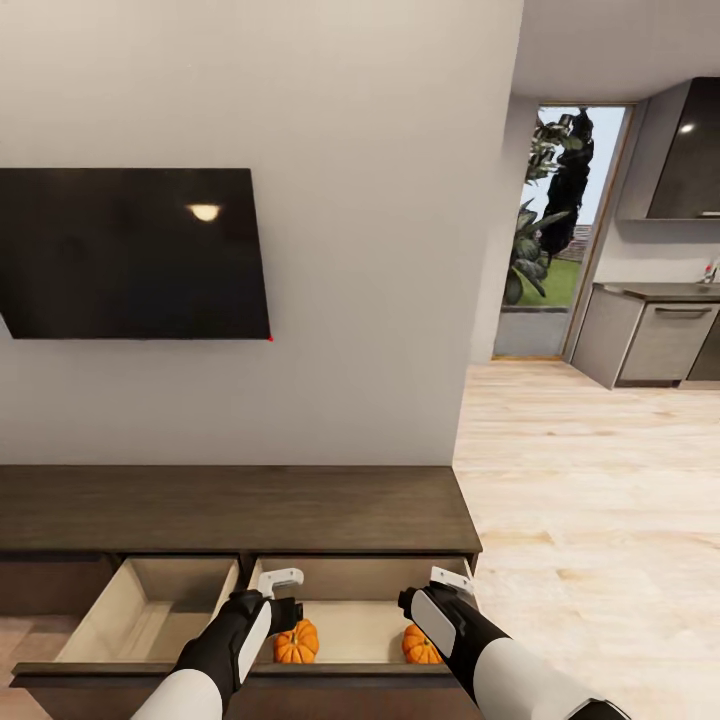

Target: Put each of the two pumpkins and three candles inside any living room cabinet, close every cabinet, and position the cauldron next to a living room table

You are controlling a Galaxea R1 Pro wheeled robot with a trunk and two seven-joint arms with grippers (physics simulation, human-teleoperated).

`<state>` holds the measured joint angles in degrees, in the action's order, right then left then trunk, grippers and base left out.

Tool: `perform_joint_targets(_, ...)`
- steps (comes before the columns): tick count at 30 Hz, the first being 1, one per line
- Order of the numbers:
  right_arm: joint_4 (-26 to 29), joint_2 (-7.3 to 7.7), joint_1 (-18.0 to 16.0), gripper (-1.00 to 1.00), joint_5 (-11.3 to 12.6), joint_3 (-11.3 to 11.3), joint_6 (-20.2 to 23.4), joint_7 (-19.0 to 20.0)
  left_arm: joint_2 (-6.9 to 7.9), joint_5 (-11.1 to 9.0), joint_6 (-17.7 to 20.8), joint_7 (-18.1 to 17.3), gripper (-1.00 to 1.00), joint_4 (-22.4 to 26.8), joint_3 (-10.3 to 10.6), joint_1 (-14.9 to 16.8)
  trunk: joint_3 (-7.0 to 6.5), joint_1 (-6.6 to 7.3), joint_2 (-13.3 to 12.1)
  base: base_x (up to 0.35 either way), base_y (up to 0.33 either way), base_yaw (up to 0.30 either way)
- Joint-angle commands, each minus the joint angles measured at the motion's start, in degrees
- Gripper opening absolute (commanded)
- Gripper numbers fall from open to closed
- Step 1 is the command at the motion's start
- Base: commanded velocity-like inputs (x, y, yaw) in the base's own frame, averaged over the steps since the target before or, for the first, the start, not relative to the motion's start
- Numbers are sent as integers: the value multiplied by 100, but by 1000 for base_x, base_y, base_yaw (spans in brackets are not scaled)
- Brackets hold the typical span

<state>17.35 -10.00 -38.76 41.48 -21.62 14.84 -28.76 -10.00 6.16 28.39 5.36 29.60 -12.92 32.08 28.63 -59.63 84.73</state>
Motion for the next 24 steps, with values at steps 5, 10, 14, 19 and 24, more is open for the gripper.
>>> perform_joint_targets(5,-2,0,0,100,0,0,1,1,0,0,2,0,100,1,-5,0,-36,44,-80,0,0,0)
perform_joint_targets(10,-2,0,0,100,0,0,1,0,0,0,8,2,100,1,-1,0,-126,154,-281,0,0,0)
perform_joint_targets(14,-1,0,0,100,0,0,0,1,0,0,8,0,100,2,-4,0,-197,242,-441,0,0,0)
perform_joint_targets(19,1,0,0,100,0,0,1,2,0,0,9,5,100,2,0,0,-287,351,-642,0,0,0)
perform_joint_targets(24,0,0,0,100,0,0,-3,-2,0,0,9,8,100,2,-1,0,-377,461,-842,0,0,0)
